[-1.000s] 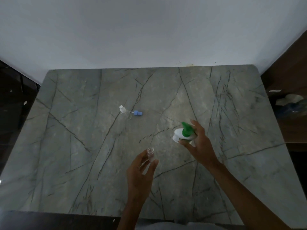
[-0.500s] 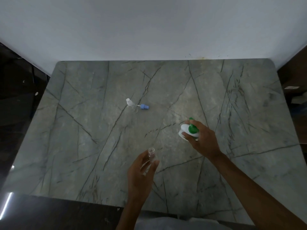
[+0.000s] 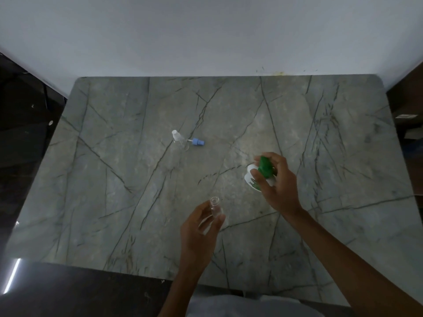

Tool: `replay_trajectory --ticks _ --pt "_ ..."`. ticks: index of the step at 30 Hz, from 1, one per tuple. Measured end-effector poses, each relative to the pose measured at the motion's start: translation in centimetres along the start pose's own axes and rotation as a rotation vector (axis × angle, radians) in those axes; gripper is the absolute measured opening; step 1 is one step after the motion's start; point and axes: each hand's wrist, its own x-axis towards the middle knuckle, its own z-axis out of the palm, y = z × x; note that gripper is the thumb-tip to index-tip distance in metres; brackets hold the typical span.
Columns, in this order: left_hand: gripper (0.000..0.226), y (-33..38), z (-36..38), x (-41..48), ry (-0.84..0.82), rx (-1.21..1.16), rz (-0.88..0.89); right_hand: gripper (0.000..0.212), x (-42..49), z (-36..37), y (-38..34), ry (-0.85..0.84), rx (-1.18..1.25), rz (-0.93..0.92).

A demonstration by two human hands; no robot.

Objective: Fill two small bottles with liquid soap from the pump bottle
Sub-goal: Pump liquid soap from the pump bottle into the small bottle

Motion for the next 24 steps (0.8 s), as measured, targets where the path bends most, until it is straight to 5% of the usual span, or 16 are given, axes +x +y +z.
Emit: replay_trajectory --ticks 4,10,20,24 --pt "0.044 0.7 2.2 3.5 -0.252 0.159 0.306 0.044 -0.4 -0.1 -1.0 0.094 0.015 0.034" --pt "0.047 0.0 5.1 8.6 -0.563 0.366 0.517 0.041 -0.2 -1.2 -1.3 0.124 -0.064 0.058" --pt "0.05 -0.9 5.2 9.1 -0.544 0.378 0.633 0.034 0.0 -1.6 -1.0 0.03 -0.09 0.037" --pt "0.047 -1.2 5.3 8.1 -0.525 0.369 0.611 0.052 -0.2 -2.8 0.2 -0.14 -0.183 -0.051"
